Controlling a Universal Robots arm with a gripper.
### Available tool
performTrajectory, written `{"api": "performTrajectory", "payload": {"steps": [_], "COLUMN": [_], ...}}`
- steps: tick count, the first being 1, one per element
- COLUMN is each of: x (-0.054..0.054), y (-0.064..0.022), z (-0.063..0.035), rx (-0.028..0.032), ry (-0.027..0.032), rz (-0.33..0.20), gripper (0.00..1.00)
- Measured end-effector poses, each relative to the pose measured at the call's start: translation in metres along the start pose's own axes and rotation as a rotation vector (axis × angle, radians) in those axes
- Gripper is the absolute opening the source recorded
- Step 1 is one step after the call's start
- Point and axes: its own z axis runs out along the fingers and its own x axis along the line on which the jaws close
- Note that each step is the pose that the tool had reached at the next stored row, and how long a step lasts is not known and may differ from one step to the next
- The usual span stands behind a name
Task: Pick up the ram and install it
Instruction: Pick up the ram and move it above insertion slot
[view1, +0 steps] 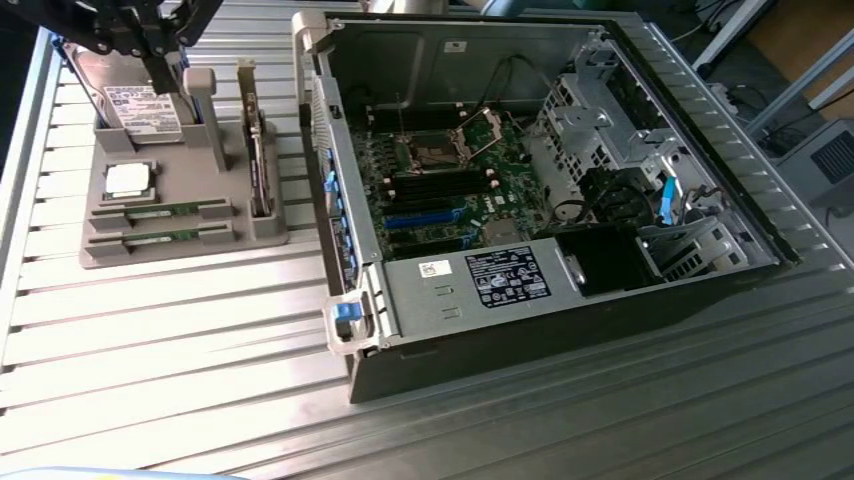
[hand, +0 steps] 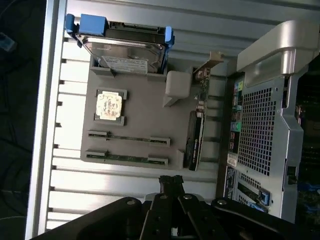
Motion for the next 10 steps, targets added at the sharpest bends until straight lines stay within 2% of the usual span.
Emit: {"api": "performTrajectory", "payload": {"steps": [3, 6, 8, 10], "x": [0.0, 0.0, 0.0, 0.0], "y": [0.0, 0.0, 0.0, 0.0], "z": [-0.0001, -0.0001, 0.0, 0.0], "rx": [-0.004, -0.0109, -0.0188, -0.0216], "ry": [0.0029, 0.0077, 0.0131, 0.0152], "rz": [-0.059, -0.159, -0.275, -0.319], "gripper": [0.11, 0.11, 0.11, 0.11]}}
